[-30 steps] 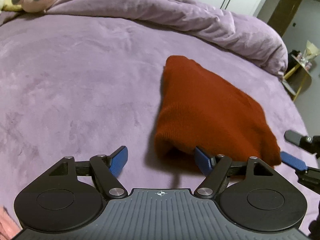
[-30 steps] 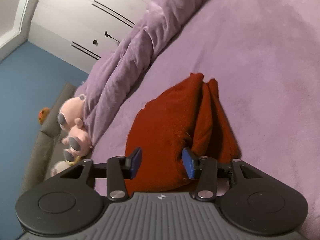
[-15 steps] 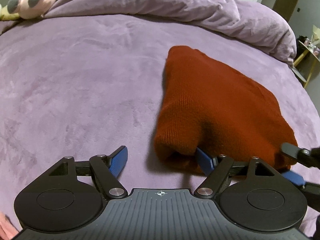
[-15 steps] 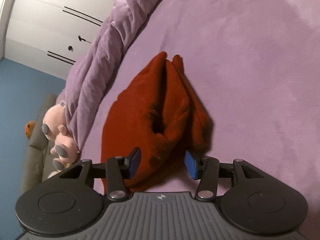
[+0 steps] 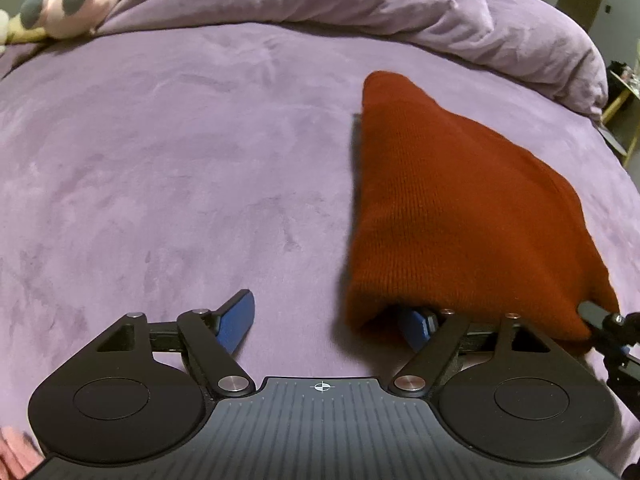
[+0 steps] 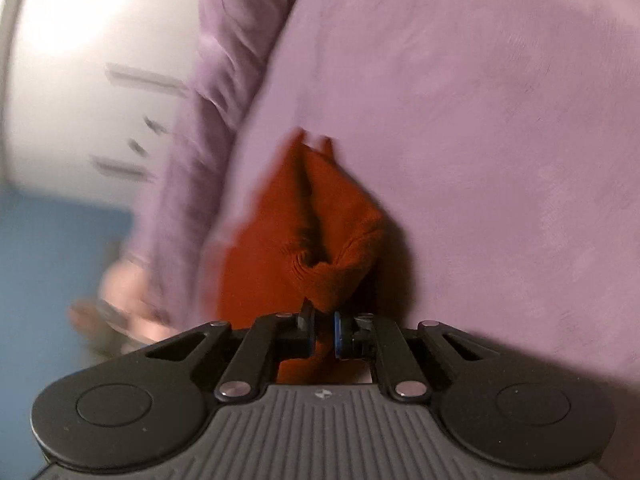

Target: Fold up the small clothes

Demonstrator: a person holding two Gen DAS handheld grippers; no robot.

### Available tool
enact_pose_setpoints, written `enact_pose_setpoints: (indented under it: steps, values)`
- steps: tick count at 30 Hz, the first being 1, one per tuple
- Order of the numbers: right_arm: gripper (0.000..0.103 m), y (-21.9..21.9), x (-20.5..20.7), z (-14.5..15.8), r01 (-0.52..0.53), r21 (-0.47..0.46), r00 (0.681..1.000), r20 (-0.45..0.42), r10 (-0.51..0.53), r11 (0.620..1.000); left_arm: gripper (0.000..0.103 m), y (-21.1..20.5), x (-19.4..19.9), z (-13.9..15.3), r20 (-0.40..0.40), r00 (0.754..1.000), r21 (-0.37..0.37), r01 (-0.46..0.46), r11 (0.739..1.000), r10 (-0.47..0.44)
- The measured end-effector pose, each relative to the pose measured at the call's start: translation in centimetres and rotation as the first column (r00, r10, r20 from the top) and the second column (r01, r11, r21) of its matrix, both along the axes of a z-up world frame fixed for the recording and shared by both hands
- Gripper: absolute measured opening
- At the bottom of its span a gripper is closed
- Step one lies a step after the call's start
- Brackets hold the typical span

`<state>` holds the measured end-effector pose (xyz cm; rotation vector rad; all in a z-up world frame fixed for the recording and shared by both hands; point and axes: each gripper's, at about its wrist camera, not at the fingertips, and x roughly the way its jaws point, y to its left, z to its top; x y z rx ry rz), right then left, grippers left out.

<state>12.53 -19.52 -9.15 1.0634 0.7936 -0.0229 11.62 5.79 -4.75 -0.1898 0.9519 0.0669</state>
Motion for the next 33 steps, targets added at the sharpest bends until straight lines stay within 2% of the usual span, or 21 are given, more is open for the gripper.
enact_pose_setpoints:
  steps: [3, 4, 6, 10, 12, 15, 18, 20, 22, 23, 24, 27, 28, 29, 31, 33]
  values:
    - [0.012, 2.2, 1.1, 2.6, -0.088, -0.224, 0.996, -0.036, 0.082, 0.971, 0.079, 0.2, -0.4, 0.7, -0.011, 1.0, -0.001, -0.02, 1.0, 0.02]
    - [0.015, 2.5, 1.2, 3.4, -0.094, -0.264, 0.995, -0.043, 0.086, 0.96, 0.079, 0.5, -0.6, 1.2, -0.006, 1.0, -0.01, -0.029, 1.0, 0.029]
    - [0.027, 2.5, 0.7, 5.1, -0.076, -0.32, 0.997, -0.024, 0.073, 0.944, 0.079, 1.3, -1.2, 2.2, 0.01, 0.999, -0.024, -0.048, 0.999, 0.048]
    - [0.029, 2.8, 0.0, 7.8, -0.016, -0.416, 0.997, 0.064, 0.047, 0.909, 0.078, 1.7, -1.5, 3.6, 0.042, 0.997, -0.031, -0.066, 0.997, 0.067]
    - [0.029, 3.5, 1.1, 8.3, -0.053, -0.455, 0.992, 0.074, 0.098, 0.889, 0.078, 1.5, -1.4, 4.0, 0.04, 0.997, -0.022, -0.067, 0.997, 0.068]
    - [0.031, 4.0, 3.7, 7.7, -0.121, -0.465, 0.986, 0.046, 0.16, 0.877, 0.078, 1.5, -1.7, 4.8, 0.056, 0.997, -0.023, -0.056, 0.998, 0.057]
    - [0.031, 3.8, 5.4, 6.7, -0.151, -0.468, 0.986, -0.005, 0.168, 0.871, 0.078, 1.9, -2.2, 5.9, 0.094, 0.994, -0.011, -0.059, 0.998, 0.059]
    - [0.03, 2.9, 6.5, 5.5, -0.166, -0.381, 0.985, -0.019, 0.172, 0.91, 0.079, 2.1, -1.8, 6.1, 0.108, 0.992, 0.001, -0.061, 0.998, 0.061]
    - [0.025, 2.4, 7.2, 4.5, -0.169, -0.309, 0.985, -0.026, 0.169, 0.936, 0.079, 2.1, -0.6, 5.9, 0.093, 0.993, 0.022, -0.069, 0.997, 0.066]
    - [0.018, 2.0, 7.3, 4.2, -0.165, -0.273, 0.986, -0.013, 0.167, 0.948, 0.079, 2.0, 0.2, 5.8, 0.086, 0.994, 0.018, -0.064, 0.998, 0.063]
    - [0.015, 1.7, 7.3, 4.1, -0.165, -0.241, 0.986, 0.0, 0.17, 0.956, 0.079, 1.9, 0.8, 5.7, 0.083, 0.995, 0.014, -0.064, 0.998, 0.062]
    - [0.013, 0.4, 6.4, 4.2, -0.126, -0.132, 0.986, 0.092, 0.139, 0.983, 0.079, 0.6, 2.3, 5.4, 0.096, 0.995, 0.024, -0.045, 0.999, 0.042]
    - [0.013, 0.2, 6.1, 4.4, -0.105, -0.164, 0.989, 0.088, 0.121, 0.981, 0.079, 0.0, 2.8, 5.2, 0.1, 0.994, 0.036, -0.037, 0.999, 0.033]
    - [0.012, 0.4, 5.8, 4.7, -0.092, -0.255, 0.991, 0.07, 0.114, 0.962, 0.079, -0.5, 3.3, 4.8, 0.103, 0.995, 0.05, -0.023, 0.998, 0.017]
    - [0.012, 1.5, 5.8, 4.4, -0.126, -0.404, 0.99, 0.006, 0.14, 0.906, 0.077, -1.5, 4.1, 3.8, 0.087, 0.996, 0.093, -0.001, 0.996, -0.007]
    - [0.012, 2.7, 6.0, 3.8, -0.17, -0.491, 0.983, -0.024, 0.182, 0.855, 0.078, -1.8, 4.4, 3.1, 0.081, 0.997, 0.114, 0.0, 0.993, -0.009]
